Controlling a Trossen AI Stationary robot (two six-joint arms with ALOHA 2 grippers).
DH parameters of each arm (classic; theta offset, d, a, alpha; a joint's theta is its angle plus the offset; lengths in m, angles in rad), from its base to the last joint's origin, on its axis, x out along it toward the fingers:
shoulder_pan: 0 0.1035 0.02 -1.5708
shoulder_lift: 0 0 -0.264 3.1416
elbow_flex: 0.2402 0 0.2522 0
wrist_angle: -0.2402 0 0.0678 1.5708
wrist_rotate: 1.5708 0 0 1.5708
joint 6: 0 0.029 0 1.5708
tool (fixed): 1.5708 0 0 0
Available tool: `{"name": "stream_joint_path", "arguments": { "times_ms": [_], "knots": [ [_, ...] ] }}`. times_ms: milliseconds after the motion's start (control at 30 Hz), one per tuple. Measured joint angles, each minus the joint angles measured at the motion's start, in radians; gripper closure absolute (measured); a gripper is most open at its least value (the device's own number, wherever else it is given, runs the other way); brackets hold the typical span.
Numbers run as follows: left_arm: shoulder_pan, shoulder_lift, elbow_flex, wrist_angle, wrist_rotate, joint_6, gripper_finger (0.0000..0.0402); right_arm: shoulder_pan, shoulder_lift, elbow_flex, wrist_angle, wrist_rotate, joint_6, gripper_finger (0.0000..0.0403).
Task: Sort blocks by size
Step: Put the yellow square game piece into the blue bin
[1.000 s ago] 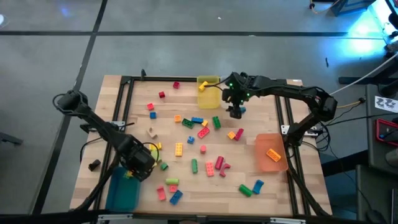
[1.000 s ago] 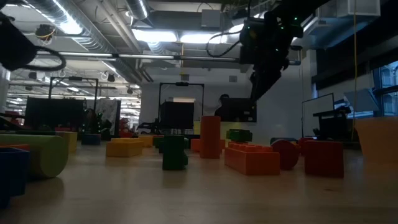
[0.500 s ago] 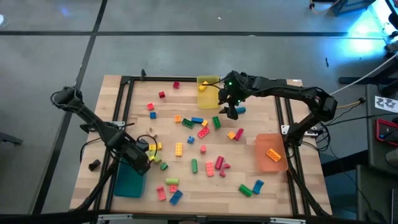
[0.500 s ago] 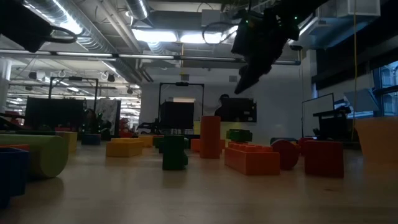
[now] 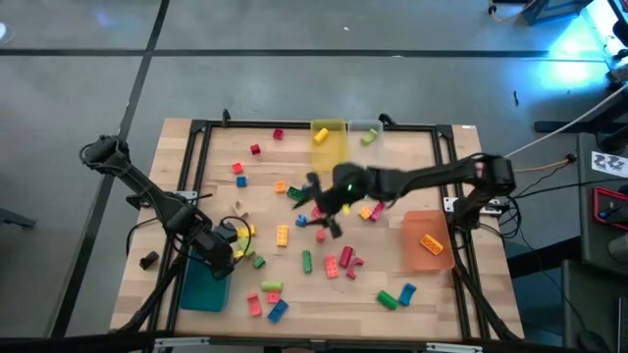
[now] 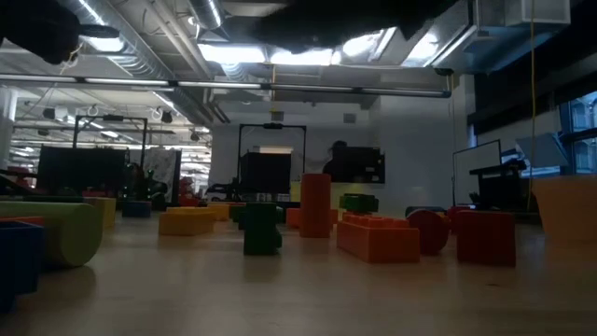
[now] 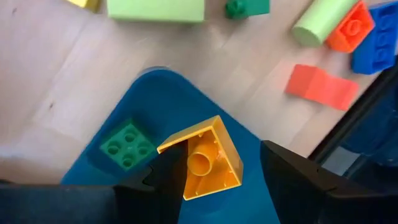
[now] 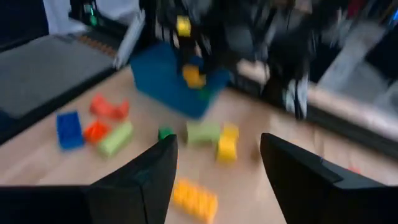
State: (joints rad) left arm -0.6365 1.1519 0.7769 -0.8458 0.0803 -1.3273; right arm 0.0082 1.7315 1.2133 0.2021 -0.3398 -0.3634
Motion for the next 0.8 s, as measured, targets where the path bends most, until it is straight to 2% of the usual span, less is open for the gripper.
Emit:
{"name": "stream_joint_path", "arguments": {
  "times_ms": [267, 367, 533, 800],
  "knots": [
    [-0.006, 0.0, 0.0, 0.05, -0.07, 0.098, 0.0215, 0.068, 0.264, 0.022, 0.515, 0.04, 0.112, 0.0171],
    [-0.006, 0.0, 0.0, 0.051, -0.103, 0.146, 0.0215, 0.07, 0.36, 0.085, 0.604, 0.047, 0.188, 0.0171],
    [-0.006, 0.0, 0.0, 0.045, -0.111, 0.175, 0.0215, 0.07, 0.505, 0.253, 0.576, 0.106, 0.253, 0.0171],
    [-0.021, 0.0, 0.0, 0.04, -0.107, 0.16, 0.0215, 0.071, 0.674, 0.513, 0.435, 0.086, 0.341, 0.0171]
  ]
}}
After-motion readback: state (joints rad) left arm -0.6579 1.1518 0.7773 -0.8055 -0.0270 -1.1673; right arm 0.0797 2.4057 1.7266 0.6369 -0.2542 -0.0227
